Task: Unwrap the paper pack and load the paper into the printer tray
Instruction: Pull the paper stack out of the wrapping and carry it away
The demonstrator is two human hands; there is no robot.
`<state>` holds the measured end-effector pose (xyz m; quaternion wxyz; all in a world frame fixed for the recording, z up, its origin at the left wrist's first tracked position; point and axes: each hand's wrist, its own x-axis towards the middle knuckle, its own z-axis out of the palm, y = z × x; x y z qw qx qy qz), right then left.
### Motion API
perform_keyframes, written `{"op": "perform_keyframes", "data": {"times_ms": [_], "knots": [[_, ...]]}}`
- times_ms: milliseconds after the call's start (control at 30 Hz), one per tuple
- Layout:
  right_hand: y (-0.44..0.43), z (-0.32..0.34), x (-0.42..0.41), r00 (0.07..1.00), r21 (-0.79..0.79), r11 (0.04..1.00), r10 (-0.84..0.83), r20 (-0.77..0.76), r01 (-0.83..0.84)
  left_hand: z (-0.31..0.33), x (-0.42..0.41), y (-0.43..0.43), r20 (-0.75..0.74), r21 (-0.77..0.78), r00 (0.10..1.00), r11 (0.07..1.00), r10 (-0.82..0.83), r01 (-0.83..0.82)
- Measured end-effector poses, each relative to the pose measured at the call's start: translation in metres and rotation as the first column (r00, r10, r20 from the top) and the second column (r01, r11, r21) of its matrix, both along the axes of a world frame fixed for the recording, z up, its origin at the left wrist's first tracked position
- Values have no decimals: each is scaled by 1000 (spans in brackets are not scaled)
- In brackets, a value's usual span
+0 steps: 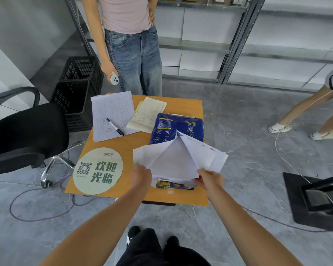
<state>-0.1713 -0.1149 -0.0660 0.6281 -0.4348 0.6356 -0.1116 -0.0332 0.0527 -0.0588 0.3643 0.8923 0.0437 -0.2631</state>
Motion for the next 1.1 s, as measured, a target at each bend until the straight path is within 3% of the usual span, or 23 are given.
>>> {"op": "perform_keyframes", "data": {"times_ms": [200,333,433,500,567,700,833,967,1033,1100], "knots": [[9,-2,8,997,-42,999,29,-75,-32,-5,4,2,-111,33,993,999,46,-43],[4,0,7,1000,8,1000,15,-21,-15,-13,13,6,-166,6,981,995,104,-104],[4,3,-1,999,16,999,50,2,-50,-34,24,16,-253,-127,961,981,109,-145],[4,5,-9,998,56,996,69,13,-70,-32,19,21,-299,-234,934,934,194,-269],[4,6,-20,995,130,988,77,56,-84,-26,12,25,-291,-235,925,919,244,-317],[8,10,-31,971,223,945,232,54,-238,-16,2,26,-233,-136,971,987,54,-87],[14,15,-20,933,148,922,360,16,-359,-19,-6,30,-152,-151,986,988,-68,45],[22,1,-10,931,57,931,363,-49,-360,-17,-9,35,-252,-210,958,974,-135,82],[25,-11,-12,921,-11,927,372,-112,-376,-15,-10,41,-293,-224,928,960,-230,167],[30,-10,-20,916,-8,919,392,-82,-394,-15,-7,52,-368,-267,866,931,-338,250]]}}
